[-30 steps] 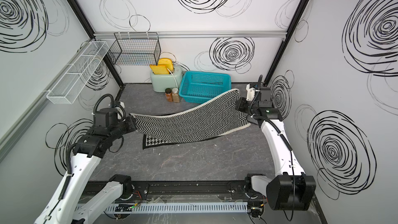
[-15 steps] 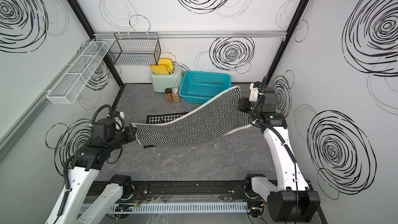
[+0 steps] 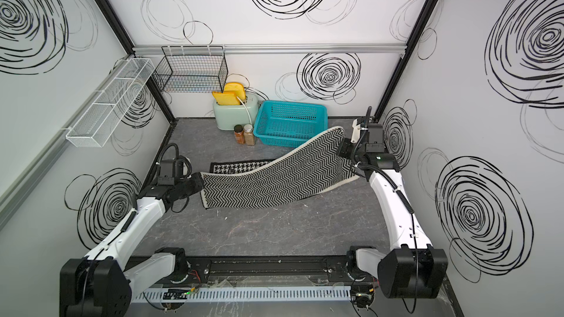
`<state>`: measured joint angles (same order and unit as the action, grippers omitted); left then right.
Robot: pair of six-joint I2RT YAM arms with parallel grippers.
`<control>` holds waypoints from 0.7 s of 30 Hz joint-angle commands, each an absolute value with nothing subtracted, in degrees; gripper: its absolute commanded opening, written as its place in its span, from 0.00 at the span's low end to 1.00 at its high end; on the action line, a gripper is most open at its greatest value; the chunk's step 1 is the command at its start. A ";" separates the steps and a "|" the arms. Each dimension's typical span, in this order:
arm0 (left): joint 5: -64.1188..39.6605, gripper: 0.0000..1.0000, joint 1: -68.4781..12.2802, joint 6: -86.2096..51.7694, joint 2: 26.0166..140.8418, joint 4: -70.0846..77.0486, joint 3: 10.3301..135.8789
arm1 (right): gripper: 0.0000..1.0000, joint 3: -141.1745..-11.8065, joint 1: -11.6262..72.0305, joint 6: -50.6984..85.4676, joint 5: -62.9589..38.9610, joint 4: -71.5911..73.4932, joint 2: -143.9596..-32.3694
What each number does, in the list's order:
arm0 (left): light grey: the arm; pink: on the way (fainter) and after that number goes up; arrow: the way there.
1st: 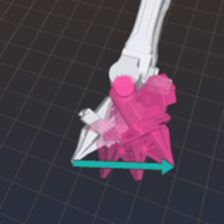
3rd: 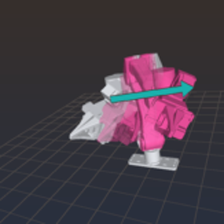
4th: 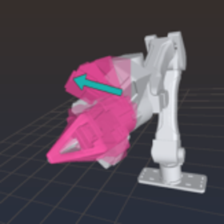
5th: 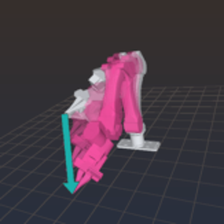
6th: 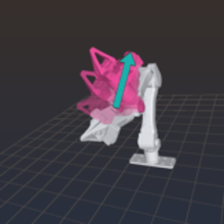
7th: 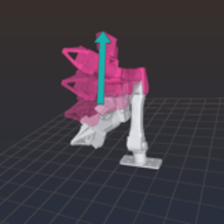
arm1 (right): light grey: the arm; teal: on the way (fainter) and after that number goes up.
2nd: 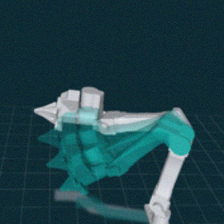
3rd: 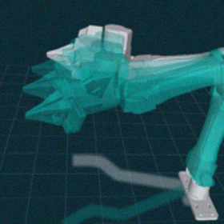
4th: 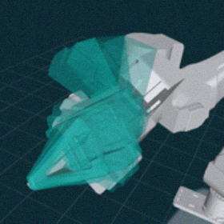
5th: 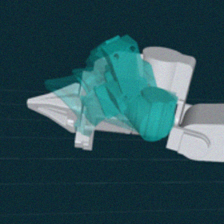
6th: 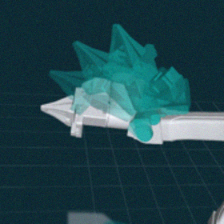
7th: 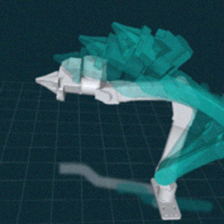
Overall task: Roll up the scarf and place it into the basket
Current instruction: Flatten out the scarf at the center of the board.
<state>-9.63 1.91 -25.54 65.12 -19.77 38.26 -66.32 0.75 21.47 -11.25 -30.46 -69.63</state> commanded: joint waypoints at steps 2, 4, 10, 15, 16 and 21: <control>-12.39 0.00 3.95 -21.61 71.63 -9.83 40.16 | 0.00 -67.50 -1.36 22.85 -9.49 -29.14 -70.30; -12.89 0.00 4.33 -20.92 75.44 -7.80 41.82 | 0.00 -67.40 -2.29 22.92 -9.40 -28.29 -70.49; -14.81 0.00 4.57 -19.78 84.19 -4.35 47.01 | 0.00 -62.80 -6.33 26.47 -12.04 -24.63 -69.93; -15.41 0.00 4.58 -19.23 88.39 -3.04 49.41 | 0.00 -55.00 -8.34 29.23 -13.53 -19.25 -68.19; -15.55 0.00 4.58 -19.15 89.15 -2.88 49.69 | 0.00 -53.97 -8.66 29.50 -13.46 -18.99 -68.05; -15.03 0.00 4.48 -19.52 92.29 -1.37 49.83 | 0.00 -50.01 -9.84 28.32 -11.20 -17.10 -67.07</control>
<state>-15.14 3.92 -20.67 91.05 -4.34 48.75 -50.78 -9.19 27.68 -12.67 -21.43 -69.38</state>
